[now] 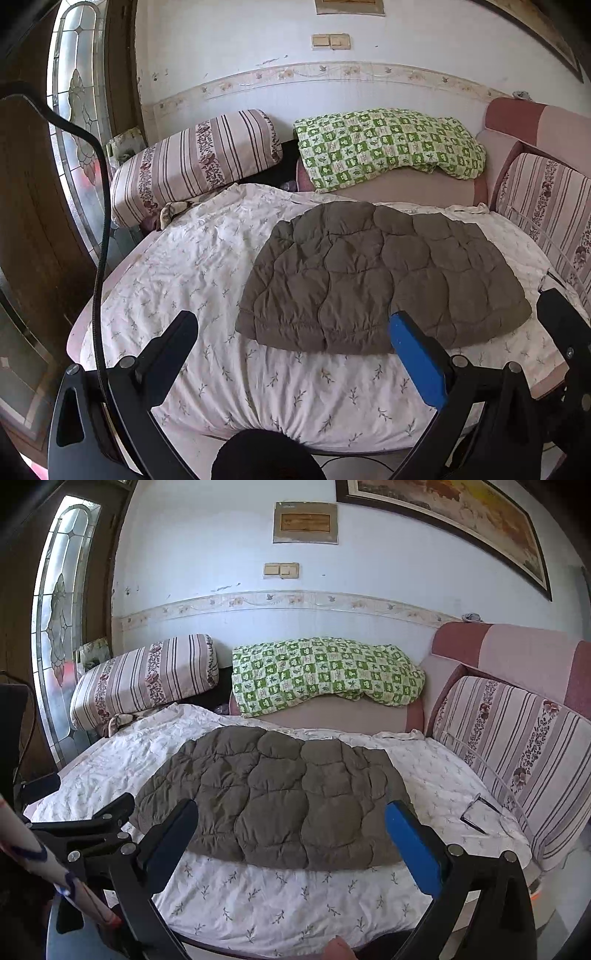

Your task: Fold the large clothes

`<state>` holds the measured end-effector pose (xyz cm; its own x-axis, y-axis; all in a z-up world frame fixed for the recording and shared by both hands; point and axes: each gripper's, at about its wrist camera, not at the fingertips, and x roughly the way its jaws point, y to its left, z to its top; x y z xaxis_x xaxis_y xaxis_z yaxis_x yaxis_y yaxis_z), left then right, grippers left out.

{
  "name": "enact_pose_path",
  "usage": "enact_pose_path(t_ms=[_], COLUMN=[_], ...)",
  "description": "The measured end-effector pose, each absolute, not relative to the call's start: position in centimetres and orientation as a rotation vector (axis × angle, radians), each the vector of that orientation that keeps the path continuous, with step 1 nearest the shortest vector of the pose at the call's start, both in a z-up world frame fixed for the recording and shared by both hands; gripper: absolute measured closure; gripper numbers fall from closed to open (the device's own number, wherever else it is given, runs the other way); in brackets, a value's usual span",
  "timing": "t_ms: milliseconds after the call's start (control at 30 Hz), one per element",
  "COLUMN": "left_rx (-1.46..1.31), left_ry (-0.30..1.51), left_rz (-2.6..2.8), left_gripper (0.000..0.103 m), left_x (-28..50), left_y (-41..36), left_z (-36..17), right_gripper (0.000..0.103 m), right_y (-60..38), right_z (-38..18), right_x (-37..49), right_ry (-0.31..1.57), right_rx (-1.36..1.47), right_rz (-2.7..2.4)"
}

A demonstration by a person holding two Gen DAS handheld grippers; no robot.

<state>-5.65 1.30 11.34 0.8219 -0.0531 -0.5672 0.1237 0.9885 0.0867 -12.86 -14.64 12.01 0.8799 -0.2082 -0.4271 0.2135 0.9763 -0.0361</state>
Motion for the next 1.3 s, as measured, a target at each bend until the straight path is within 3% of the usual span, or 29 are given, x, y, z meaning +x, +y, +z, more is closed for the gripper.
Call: enact_pose_path(t_ms=[1300], left_rx=[0.145], left_ry=[0.666], left_rz=[-0.090], left_gripper=[0.000], left_x=[-4.1], left_y=[1.4], left_z=[9.0], right_gripper=[0.000], right_y=[-15.0], right_z=[9.7], right_x=[-10.8], right_ry=[0.516], right_rx=[0.036], right_rz=[-0.226])
